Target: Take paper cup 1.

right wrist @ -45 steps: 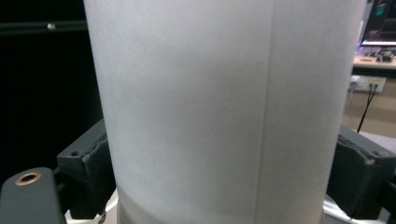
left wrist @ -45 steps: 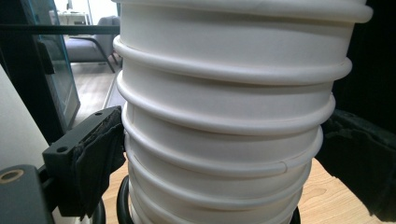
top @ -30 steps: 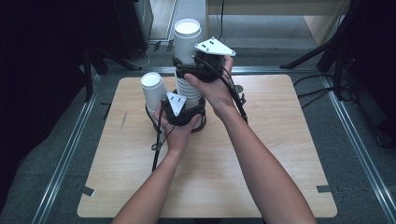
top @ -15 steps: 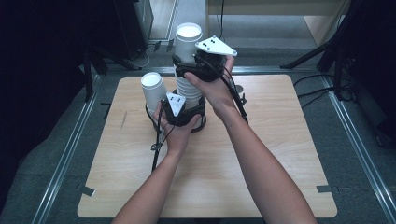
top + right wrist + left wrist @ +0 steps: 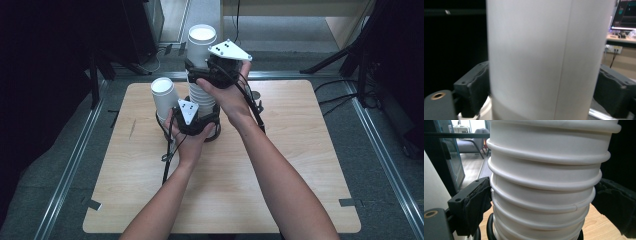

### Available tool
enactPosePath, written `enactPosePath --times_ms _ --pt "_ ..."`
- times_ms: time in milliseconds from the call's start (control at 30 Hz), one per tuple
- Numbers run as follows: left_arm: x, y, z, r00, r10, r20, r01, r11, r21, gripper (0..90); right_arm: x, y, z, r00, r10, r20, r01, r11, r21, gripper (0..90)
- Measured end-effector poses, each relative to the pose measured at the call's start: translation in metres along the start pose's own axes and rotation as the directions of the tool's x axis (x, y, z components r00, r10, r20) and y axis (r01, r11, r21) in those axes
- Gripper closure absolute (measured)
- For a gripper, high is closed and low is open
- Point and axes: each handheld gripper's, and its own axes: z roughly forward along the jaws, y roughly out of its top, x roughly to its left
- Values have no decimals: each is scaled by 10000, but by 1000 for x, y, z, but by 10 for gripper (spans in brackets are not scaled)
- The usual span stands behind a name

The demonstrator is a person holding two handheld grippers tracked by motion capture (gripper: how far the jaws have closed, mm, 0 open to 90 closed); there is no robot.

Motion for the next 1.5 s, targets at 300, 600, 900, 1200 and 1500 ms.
enactPosePath --times_ms 300,600,900,1200,1500 --pt "0 0 0 10000 7 19 -7 10000 -2 41 -2 -3 3 9994 331 -78 -331 9995 -1 115" --pt "0 0 0 10000 -1 37 1 10000 -32 42 1 0 1 9999 145 64 -144 9999 -87 119" --pt "1 -1 -1 10000 -30 69 31 10000 -36 43 1 4 -1 10000 49 80 -48 9998 -205 116" --pt "1 -1 -1 9999 -61 89 61 10000 -43 44 2 7 -3 9999 112 91 -108 9993 -361 118" --pt "2 0 -2 9999 -89 99 90 10000 -22 45 2 6 -3 9998 126 140 -121 9992 -373 143"
